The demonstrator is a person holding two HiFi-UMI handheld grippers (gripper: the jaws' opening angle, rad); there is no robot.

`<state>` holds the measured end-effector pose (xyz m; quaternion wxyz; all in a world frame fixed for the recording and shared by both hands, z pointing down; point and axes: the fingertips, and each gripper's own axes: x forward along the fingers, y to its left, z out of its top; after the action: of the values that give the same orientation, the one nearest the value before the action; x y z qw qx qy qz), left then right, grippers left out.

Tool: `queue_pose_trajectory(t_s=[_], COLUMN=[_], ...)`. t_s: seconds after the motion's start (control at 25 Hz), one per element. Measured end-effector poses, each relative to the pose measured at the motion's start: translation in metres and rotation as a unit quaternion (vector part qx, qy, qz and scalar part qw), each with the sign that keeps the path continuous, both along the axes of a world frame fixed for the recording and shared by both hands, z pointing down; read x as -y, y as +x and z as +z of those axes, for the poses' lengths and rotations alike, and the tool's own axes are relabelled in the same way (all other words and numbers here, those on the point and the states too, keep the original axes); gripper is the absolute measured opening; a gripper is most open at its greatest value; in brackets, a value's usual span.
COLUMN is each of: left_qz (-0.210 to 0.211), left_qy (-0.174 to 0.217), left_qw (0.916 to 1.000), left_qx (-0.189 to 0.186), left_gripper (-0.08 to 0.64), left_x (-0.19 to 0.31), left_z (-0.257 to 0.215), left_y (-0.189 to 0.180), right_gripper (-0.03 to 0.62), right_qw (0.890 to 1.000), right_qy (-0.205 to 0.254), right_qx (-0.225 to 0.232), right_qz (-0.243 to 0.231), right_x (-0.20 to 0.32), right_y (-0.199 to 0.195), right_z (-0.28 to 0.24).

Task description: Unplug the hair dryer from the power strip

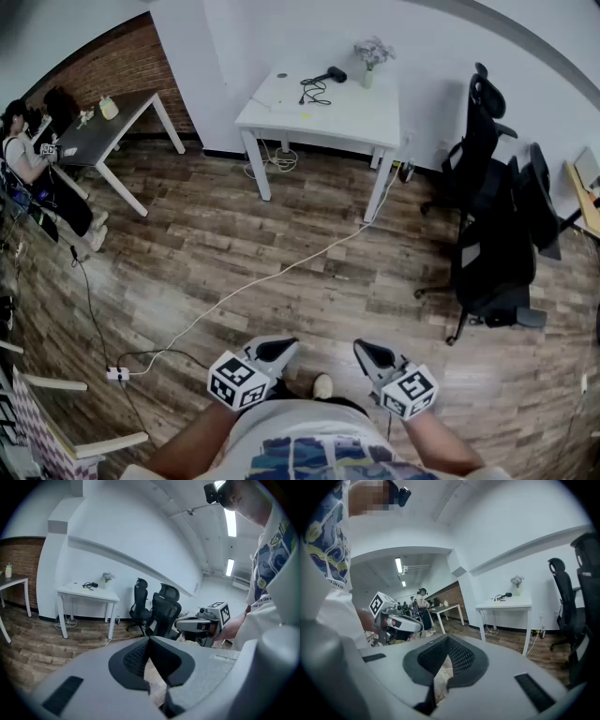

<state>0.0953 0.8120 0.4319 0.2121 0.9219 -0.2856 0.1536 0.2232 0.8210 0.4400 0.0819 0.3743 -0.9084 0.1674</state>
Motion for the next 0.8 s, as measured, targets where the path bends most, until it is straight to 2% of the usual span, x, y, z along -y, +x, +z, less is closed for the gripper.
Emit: queue_pose_trajectory(t_s=[0.28, 0.48, 0.8], left_qz=[-0.015, -0.030, -0.018], left_qy=[0.006, -0.011, -0.013], left_qw=[0.9999, 0.9995, 0.9997], left_qx=[0.002, -0.002, -0.012], left_gripper=[0.002, 0.002, 0.002], left_x=[0.001, 0.009, 0.078], left_z=[-0.007, 0.005, 0.013], left_y=[0.009, -0.003, -0.027], right_gripper=[-0.002, -0.002, 0.000], right_qw=[1.000, 1.000, 1.000], right_qy=[0.004, -0.007, 0.002], right_qx=[0.005, 0.002, -0.008], right_qz=[-0.011, -0.021, 0.003], right_x=[0.003, 0.017, 0.093], right_y=[0.010, -0.002, -0.022], right_z=[0.000, 0.009, 0.007])
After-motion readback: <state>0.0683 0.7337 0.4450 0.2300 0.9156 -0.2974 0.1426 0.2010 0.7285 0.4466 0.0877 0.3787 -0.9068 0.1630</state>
